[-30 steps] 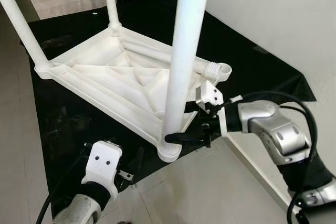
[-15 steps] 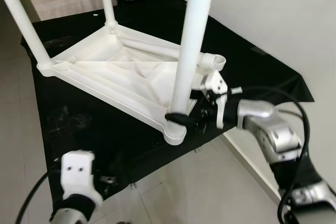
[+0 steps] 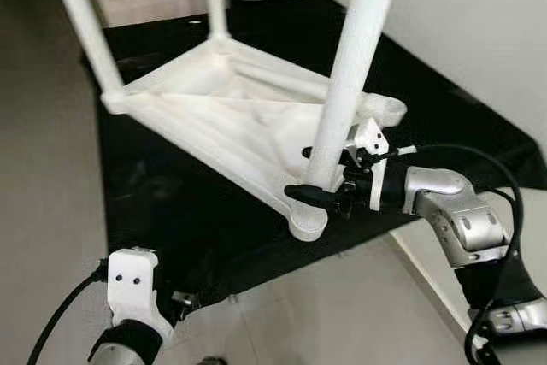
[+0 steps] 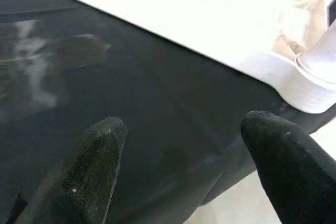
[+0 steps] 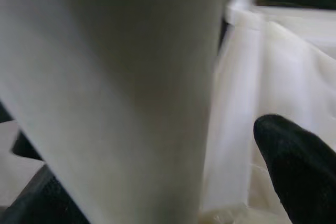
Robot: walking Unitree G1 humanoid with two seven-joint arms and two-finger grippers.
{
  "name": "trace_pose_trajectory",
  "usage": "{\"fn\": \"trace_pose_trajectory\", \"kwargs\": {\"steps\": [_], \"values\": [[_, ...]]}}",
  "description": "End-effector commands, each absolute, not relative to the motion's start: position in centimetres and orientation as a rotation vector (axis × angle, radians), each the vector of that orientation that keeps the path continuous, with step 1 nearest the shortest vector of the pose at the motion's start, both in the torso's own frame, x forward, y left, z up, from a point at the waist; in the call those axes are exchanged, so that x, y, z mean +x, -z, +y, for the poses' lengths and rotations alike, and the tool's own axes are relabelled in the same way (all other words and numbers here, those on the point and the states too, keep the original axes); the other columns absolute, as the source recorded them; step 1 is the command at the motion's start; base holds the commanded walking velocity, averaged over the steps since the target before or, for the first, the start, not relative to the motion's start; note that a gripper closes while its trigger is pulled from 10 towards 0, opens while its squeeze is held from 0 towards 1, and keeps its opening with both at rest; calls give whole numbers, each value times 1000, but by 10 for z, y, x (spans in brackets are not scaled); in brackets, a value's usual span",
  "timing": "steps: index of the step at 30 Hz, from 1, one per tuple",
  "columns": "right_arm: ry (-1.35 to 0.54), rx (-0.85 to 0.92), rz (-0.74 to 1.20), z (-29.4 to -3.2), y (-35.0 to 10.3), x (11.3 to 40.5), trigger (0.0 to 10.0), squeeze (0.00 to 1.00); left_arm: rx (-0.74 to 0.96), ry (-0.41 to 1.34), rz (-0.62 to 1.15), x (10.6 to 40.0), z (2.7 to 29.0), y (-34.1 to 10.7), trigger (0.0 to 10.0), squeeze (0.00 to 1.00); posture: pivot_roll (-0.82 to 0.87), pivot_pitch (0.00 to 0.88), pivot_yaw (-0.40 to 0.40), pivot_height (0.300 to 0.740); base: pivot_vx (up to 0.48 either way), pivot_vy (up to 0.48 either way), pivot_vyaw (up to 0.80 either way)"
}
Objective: Building children table
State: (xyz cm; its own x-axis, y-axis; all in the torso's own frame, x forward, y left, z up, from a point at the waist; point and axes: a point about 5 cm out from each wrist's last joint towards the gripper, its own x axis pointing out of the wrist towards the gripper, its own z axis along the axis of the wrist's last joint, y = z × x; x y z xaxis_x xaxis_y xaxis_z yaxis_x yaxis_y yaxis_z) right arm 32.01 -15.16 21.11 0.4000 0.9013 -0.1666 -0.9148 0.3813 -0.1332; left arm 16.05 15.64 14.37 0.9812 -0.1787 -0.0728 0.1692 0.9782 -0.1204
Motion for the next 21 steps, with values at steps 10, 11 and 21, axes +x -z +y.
{"fn": "trace_pose_trajectory", "kwargs": {"steps": [10,11,21], "values": [[-1318,-275,61,-142,-220,316,10000,0,-105,217,86,154,150,-147,10000,0,55,139,-35,740,0,0,800],[-1318,-275,61,-142,-220,316,10000,0,-105,217,86,154,150,-147,10000,0,55,139,-35,740,0,0,800],[-1355,-277,44,-121,-211,309,10000,0,-57,222,78,157,146,-148,10000,0,58,144,-41,740,0,0,800]]}}
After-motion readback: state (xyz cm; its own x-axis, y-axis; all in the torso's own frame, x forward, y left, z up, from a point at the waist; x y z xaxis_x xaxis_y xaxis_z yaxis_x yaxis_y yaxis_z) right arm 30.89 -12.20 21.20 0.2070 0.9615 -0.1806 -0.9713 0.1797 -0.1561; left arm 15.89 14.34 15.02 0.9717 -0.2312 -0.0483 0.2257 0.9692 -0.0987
